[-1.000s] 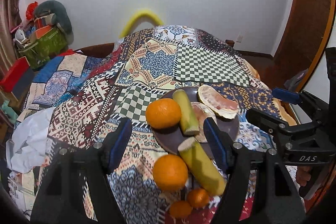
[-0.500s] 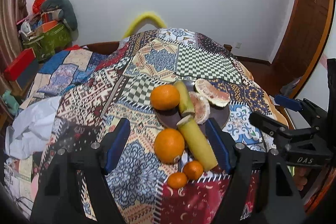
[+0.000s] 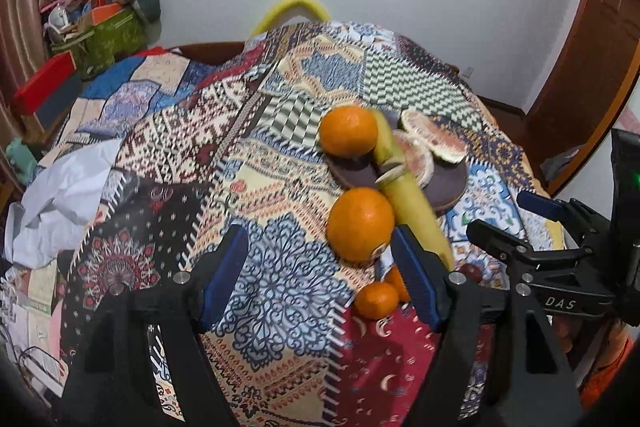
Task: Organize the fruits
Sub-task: 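Grasp the yellow corn cob with the right tool while the left tool approaches a large orange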
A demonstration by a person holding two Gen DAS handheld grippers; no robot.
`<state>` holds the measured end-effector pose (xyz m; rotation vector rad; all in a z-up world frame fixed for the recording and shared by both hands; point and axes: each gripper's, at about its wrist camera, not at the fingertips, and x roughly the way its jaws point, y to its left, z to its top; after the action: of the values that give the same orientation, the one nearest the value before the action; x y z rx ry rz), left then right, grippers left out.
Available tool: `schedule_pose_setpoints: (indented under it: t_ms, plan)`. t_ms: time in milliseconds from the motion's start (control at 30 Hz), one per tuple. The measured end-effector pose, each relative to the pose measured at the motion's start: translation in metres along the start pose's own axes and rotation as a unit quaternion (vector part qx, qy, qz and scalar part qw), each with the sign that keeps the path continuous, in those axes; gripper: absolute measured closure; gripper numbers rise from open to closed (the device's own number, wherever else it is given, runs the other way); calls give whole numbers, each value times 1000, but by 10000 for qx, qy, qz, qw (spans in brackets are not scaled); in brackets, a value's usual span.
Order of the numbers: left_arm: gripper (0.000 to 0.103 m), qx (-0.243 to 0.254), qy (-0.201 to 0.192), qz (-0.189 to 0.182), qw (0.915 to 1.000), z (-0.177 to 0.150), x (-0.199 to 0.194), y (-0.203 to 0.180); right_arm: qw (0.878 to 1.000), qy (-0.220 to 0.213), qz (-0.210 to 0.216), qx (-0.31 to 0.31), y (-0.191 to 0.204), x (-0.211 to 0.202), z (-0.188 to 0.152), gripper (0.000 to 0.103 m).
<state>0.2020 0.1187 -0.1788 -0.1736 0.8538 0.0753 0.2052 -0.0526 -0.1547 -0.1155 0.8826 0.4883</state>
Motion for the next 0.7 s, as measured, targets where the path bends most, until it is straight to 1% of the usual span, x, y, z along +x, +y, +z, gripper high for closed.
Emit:
schedule_pose_setpoints:
  t_ms: [200,267,467,600,700]
  plan:
    - [29,-177,162,14,9997,-10,15,15,9995,29,213,-231,11,12,1,9]
    - [29,-230,202,21,9995,-11,20,19,9989,112,286,-342,17,18,2,19]
    - [29,-356,284,-14,9990,-15,30,29,9968,389,464,-518,27,39,2,40]
    - [29,-322,331,-57,9989,-17,34,28,9960,515,471,-565,30,49,4,42]
    - [29,-265,329,-87,9991,-17,35,25,9958,503,564,-515,28,51,6,43]
